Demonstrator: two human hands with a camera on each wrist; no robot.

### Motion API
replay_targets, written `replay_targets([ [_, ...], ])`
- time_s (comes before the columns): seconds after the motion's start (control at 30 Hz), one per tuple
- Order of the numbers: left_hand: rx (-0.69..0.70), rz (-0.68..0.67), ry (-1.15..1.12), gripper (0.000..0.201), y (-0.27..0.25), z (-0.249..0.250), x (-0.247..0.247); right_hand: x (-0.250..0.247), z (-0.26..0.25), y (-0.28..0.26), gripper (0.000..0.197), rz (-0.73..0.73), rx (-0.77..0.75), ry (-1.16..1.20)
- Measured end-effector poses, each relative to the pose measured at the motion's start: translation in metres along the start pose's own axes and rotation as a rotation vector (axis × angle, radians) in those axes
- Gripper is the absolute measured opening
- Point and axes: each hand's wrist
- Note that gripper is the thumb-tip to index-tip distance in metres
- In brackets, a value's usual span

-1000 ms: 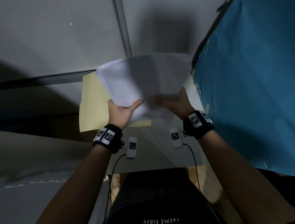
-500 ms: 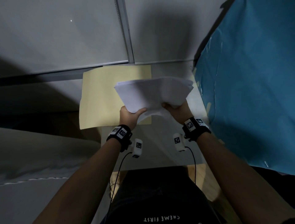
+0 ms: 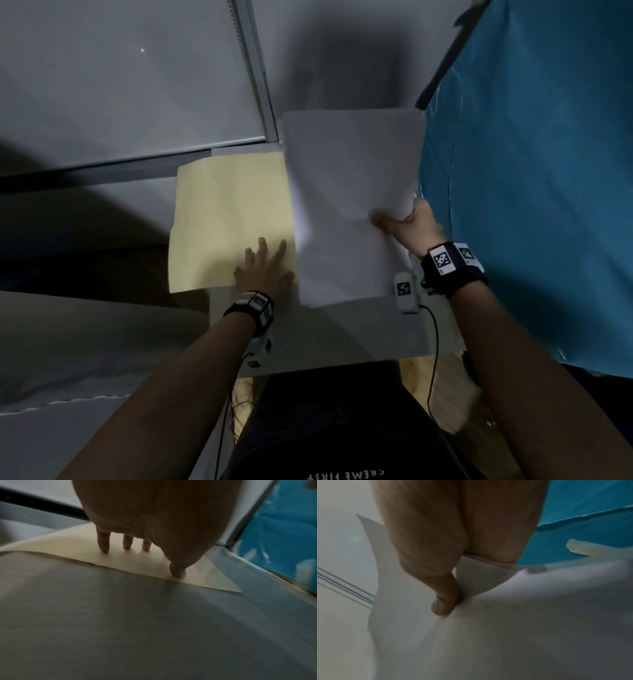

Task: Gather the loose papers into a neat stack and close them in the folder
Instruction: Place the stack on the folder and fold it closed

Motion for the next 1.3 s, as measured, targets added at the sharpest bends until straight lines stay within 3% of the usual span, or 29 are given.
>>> replay_targets([
  [0.1,0.102,-0.023,0.006,0.071,-0.025,0.031,-0.002,0.008,-0.002,0.004,0.018,-0.018,0.0,0.041],
  [0.17,0.134,0.186,-0.036,0.063,-0.031,0.034,-0.006,0.008,0.0,0.005,0.019,-0.015,-0.002,0.059],
  [0.23,0.017,0.343,-0.138,0.083,-0.023,0.021,-0.012,0.003,0.006,0.006,0.021,-0.009,0.008,0.037],
  [0.3,-0.106,0.268,-0.19,0.106,-0.011,-0.001,-0.017,-0.002,0.013,0.004,0.025,-0.009,0.013,0.003],
  [0.4,-0.106,-0.009,-0.219,0.103,0.003,-0.02,-0.02,-0.011,0.021,0.001,0.027,-0.008,0.034,-0.053],
  [0.43,-0.083,-0.043,-0.219,0.101,0.005,-0.02,-0.019,-0.013,0.027,0.001,0.031,-0.003,0.038,-0.059],
  [0.63,0.049,-0.092,-0.107,0.102,-0.021,0.02,0.006,-0.017,0.047,0.0,0.034,-0.007,0.14,-0.108],
  [0.77,0.045,-0.089,-0.145,0.104,-0.03,0.02,0.01,-0.018,0.068,0.001,0.048,-0.007,0.25,-0.171],
  [0.9,-0.003,-0.085,-0.139,0.106,-0.037,0.008,0.009,-0.009,0.112,0.015,0.1,-0.041,0.375,-0.305],
  [1.13,-0.065,0.014,-0.182,0.104,-0.043,0.002,0.008,0.012,0.105,0.017,0.079,-0.017,0.423,-0.365],
  [1.23,-0.231,0.247,-0.245,0.101,-0.043,-0.011,0.003,-0.004,0.108,0.024,0.064,0.096,0.418,-0.428],
  [1.3,-0.388,0.294,-0.322,0.106,-0.042,-0.027,-0.004,-0.011,0.106,0.021,0.059,0.126,0.449,-0.451],
])
Point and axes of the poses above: each hand's wrist, its own y-axis towards the middle knuckle, its own x-axis out of the palm, z = x × y, and after that the axes turned 1 degree about x, right-handed
